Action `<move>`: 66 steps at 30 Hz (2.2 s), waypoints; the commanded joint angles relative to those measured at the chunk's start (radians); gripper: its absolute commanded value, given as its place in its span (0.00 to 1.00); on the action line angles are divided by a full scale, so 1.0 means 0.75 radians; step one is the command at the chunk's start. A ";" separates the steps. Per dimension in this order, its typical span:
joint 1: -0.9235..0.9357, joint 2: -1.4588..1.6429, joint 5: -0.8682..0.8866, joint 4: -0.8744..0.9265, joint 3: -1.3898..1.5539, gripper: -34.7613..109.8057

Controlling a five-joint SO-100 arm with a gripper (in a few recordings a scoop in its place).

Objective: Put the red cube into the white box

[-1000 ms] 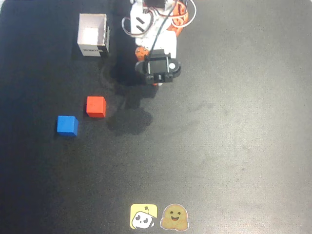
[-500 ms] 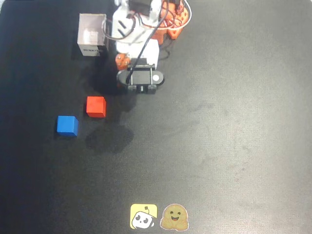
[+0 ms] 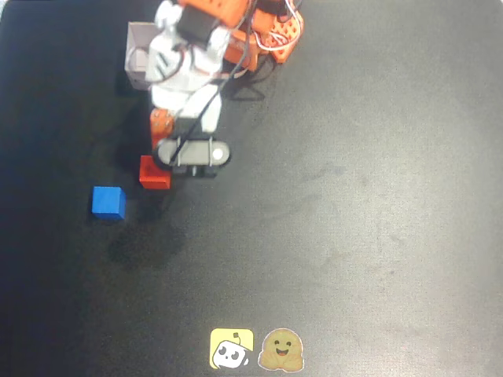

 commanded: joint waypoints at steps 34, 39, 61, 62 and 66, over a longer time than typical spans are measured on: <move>0.035 -0.321 -0.147 -0.194 -0.112 0.40; 0.031 -0.344 -0.166 -0.190 -0.110 0.41; 0.078 -0.560 -0.198 -0.250 -0.078 0.41; 0.078 -0.591 -0.194 -0.264 -0.082 0.41; 0.086 -0.644 -0.192 -0.315 -0.082 0.40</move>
